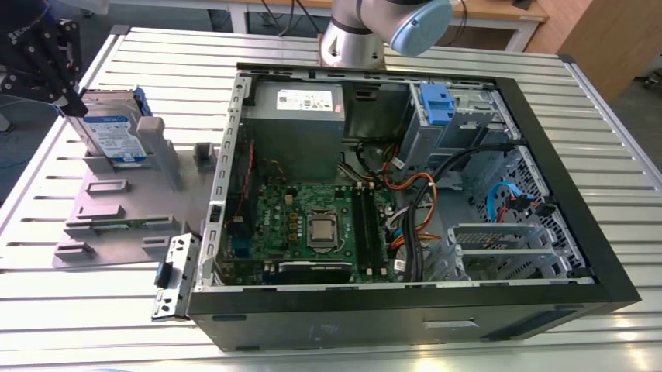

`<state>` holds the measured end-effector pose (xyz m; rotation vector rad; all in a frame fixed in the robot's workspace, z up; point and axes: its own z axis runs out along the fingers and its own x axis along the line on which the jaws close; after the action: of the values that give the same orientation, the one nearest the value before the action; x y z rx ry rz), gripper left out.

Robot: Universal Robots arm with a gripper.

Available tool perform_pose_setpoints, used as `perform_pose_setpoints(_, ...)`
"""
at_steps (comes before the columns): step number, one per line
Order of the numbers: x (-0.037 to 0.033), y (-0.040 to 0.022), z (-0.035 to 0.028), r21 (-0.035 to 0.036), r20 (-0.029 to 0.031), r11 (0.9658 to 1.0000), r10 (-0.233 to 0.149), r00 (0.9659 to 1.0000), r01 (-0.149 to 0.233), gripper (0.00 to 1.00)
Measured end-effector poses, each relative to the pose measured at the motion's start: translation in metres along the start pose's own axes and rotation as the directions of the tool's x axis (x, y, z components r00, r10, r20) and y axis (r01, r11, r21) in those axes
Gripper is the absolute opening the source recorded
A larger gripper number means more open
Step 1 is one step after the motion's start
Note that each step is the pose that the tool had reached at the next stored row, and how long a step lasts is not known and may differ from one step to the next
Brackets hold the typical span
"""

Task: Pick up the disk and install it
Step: 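Pick up the disk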

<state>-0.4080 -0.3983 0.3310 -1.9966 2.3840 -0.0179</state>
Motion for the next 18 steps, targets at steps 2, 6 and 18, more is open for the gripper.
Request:
perform_pose_setpoints(2, 0.0000, 0.0000, 0.0000, -0.0001, 0.0002, 1.0000, -0.008, 1.0000, 0.008, 0.11)
perform_pose_setpoints(6, 0.0000, 0.0000, 0.0000, -0.0004, 0.0007, 0.9998, -0.022, 0.9998, 0.022, 0.11)
perform_pose_setpoints(18, 0.0000, 0.0000, 0.0000, -0.0011, 0.0019, 0.9978, -0.066, 0.9978, 0.066, 0.11)
